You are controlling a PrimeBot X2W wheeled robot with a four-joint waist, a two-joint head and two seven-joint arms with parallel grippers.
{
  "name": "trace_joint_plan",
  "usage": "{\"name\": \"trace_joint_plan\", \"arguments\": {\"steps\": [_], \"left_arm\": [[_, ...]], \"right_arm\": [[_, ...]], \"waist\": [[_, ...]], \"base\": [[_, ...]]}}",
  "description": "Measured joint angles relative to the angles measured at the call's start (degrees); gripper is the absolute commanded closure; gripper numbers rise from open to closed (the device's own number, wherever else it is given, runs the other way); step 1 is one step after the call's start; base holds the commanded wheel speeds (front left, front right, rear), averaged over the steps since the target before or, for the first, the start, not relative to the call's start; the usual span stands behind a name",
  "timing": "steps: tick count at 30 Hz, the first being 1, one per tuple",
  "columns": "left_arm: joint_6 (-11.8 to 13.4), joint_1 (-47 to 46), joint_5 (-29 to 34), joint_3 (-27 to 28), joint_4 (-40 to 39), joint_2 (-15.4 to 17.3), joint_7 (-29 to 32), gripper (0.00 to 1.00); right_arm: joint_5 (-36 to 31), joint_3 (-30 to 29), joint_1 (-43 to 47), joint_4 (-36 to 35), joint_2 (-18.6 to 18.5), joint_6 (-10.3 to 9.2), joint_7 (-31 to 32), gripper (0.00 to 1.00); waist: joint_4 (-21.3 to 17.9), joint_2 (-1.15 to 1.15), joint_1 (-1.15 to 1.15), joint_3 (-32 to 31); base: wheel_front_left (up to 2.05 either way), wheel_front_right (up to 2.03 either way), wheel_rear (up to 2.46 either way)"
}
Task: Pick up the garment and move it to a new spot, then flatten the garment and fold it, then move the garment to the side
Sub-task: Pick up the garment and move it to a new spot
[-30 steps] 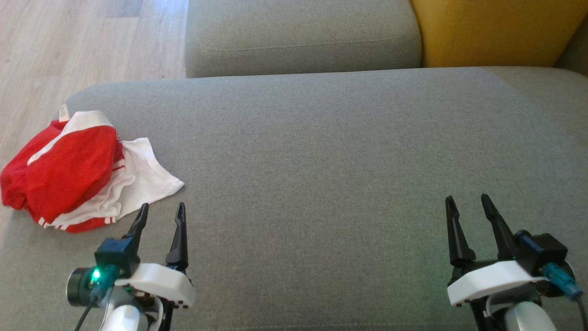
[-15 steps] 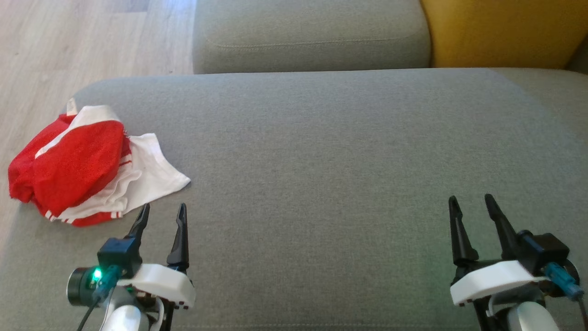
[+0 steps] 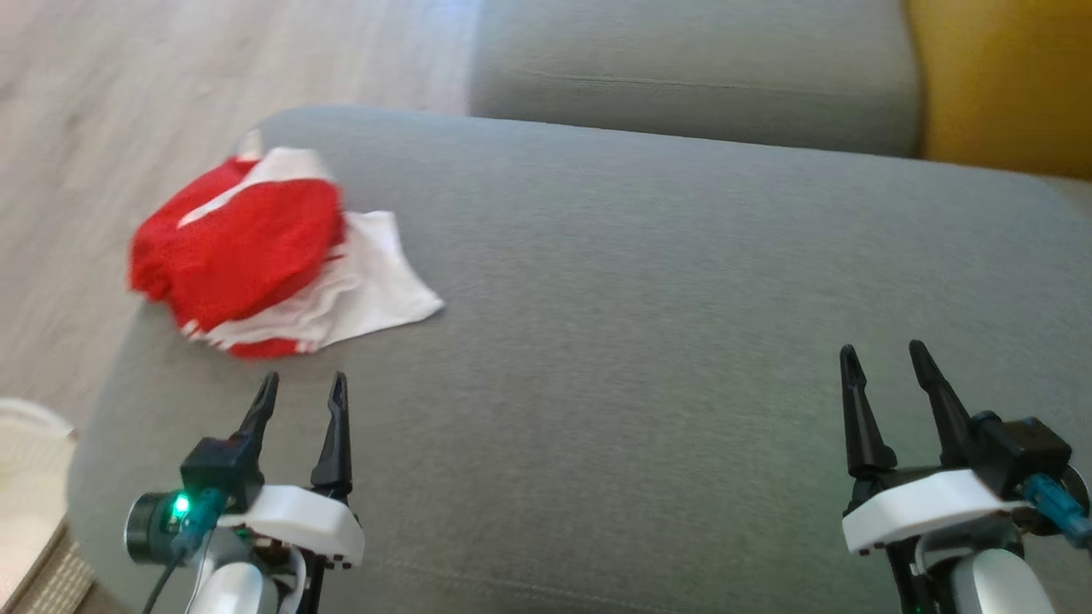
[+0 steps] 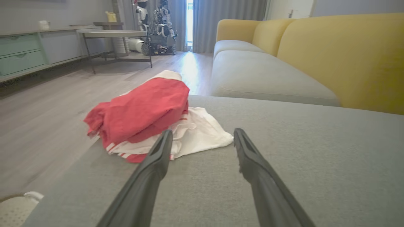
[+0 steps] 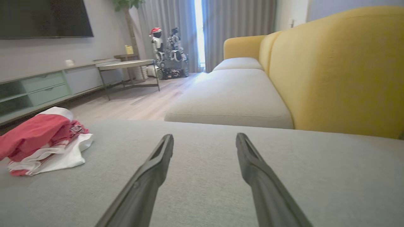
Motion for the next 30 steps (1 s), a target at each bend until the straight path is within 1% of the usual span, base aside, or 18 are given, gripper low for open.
{"name": "trace_joint_plan", "arguments": {"steps": [11,17,21,30], "left_arm": [[0.11,-0.09,0.41,2.05,-0.18,0.3,0.0,0.0],[0.22,-0.09,0.41,3.49,-0.55,0.53,0.0,0.0],[0.6,0.01,0.41,4.14,-1.12,0.56,0.0,0.0],[0.6,0.0,0.41,5.11,-1.45,0.47,0.0,0.0]], "right_arm": [[-1.18,2.19,0.09,-2.01,0.03,0.0,1.36,0.0],[-1.48,3.44,0.08,-2.77,0.04,0.0,1.86,0.0],[-1.44,4.13,0.04,-2.87,0.05,0.0,1.88,0.0],[-1.42,4.21,0.04,-2.67,0.04,0.0,2.25,0.0]], "waist": [[11.7,0.0,0.0,0.42],[16.73,0.0,0.0,0.68],[17.86,0.0,0.0,1.22],[17.77,0.0,0.0,1.26]], "base": [[0.0,0.0,0.0],[0.0,0.0,0.0],[0.0,0.0,0.0],[0.0,0.0,0.0]]}}
